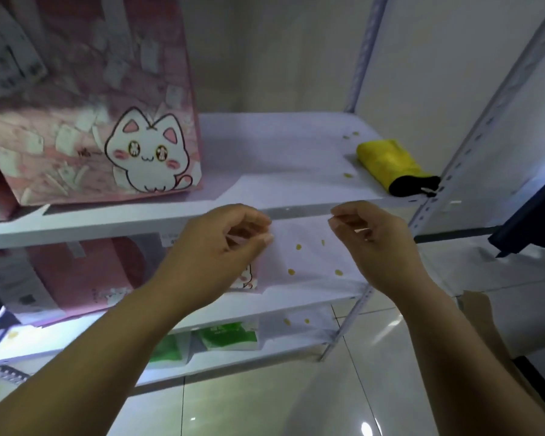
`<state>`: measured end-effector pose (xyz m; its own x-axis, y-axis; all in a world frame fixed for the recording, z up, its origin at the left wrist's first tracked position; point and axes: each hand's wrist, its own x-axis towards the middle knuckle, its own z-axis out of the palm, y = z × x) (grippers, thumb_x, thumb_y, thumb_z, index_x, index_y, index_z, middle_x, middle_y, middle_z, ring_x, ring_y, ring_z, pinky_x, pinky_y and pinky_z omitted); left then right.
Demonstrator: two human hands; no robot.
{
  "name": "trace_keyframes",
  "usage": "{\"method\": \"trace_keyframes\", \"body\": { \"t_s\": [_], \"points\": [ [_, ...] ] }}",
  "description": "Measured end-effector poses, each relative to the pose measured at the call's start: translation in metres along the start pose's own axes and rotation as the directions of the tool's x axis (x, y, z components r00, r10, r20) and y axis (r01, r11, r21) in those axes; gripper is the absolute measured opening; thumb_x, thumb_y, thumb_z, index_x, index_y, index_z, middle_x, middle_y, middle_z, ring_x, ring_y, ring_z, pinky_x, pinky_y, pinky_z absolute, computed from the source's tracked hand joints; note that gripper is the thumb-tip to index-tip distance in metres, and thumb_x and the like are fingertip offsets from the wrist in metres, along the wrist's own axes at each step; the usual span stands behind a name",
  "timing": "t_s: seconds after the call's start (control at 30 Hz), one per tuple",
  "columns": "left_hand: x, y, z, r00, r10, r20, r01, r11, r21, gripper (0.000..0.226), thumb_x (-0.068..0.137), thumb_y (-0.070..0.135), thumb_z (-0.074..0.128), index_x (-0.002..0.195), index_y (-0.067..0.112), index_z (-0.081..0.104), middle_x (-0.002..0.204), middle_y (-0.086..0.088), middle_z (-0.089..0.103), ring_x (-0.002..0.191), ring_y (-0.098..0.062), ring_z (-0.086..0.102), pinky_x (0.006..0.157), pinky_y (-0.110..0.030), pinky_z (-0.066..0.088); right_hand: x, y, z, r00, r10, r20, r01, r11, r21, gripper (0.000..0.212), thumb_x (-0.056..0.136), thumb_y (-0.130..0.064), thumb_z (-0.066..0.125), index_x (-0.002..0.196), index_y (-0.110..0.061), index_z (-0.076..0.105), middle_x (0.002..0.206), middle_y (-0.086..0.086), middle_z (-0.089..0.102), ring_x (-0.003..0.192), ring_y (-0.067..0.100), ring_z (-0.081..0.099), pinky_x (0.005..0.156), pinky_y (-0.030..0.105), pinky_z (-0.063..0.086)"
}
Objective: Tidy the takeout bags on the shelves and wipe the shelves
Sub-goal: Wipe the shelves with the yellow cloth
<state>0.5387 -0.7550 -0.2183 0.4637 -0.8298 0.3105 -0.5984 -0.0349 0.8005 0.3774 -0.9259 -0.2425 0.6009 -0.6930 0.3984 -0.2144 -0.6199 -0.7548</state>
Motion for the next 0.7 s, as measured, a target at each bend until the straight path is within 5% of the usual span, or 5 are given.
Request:
{"method": "trace_keyframes", "body": {
  "t_s": [0.17,0.27,0.43,0.57,0.7],
  "points": [
    [0.048,0.003,0.003,0.993,0.095,0.066,-0.105,0.979,0.174,0.013,0.083,0.038,0.06,0.095,0.038,0.061,0.09,0.025,0.061,0.087,0.01,0.057,0.07,-0.006,0.044,0.037,0.0,-0.013,0.995,0.011,-0.1,-0.018,0.997,-0.071,0.01,0.086,-0.026,0.062,0.096,-0.03,0.063,0.081,-0.026,0.061,0.083,-0.012,0.057,0.067,0.013,0.044],
    [0.08,-0.004,0.012,0.984,0.161,0.083,-0.178,0.94,0.292,0.018,0.085,0.037,0.06,0.102,0.029,0.062,0.096,0.019,0.06,0.089,0.001,0.057,0.076,-0.02,0.046,0.06,0.003,-0.02,0.988,-0.012,-0.151,-0.013,0.986,-0.165,0.011,0.086,-0.021,0.063,0.096,-0.021,0.066,0.078,-0.026,0.059,0.076,-0.011,0.057,0.066,0.013,0.043],
    [0.129,-0.025,0.029,0.968,0.136,0.211,-0.22,0.866,0.449,0.035,0.09,0.037,0.054,0.12,0.019,0.057,0.123,0.002,0.055,0.112,-0.018,0.051,0.093,-0.03,0.041,0.098,0.019,-0.034,0.972,-0.044,-0.231,-0.066,0.892,-0.447,0.023,0.086,-0.023,0.062,0.107,-0.014,0.066,0.093,-0.003,0.06,0.085,0.02,0.055,0.07,0.025,0.037],
    [0.154,-0.04,0.036,0.958,0.05,0.284,-0.183,0.866,0.465,0.041,0.091,0.037,0.051,0.127,0.017,0.053,0.133,-0.001,0.051,0.119,-0.021,0.047,0.1,-0.033,0.038,0.134,0.05,-0.041,0.946,0.248,-0.207,-0.323,0.759,-0.566,0.049,0.088,-0.029,0.057,0.135,-0.02,0.047,0.138,0.012,0.045,0.124,0.036,0.038,0.097,0.039,0.034],
    [0.163,-0.053,0.039,0.927,-0.014,0.374,-0.19,0.844,0.502,0.039,0.093,0.037,0.049,0.126,0.018,0.053,0.131,-0.002,0.051,0.118,-0.023,0.048,0.098,-0.034,0.039,0.156,0.077,-0.039,0.843,0.53,-0.096,-0.426,0.546,-0.721,0.055,0.091,-0.05,0.039,0.143,-0.037,0.025,0.146,0.009,0.035,0.127,0.039,0.034,0.101,0.045,0.03]
  ]
}}
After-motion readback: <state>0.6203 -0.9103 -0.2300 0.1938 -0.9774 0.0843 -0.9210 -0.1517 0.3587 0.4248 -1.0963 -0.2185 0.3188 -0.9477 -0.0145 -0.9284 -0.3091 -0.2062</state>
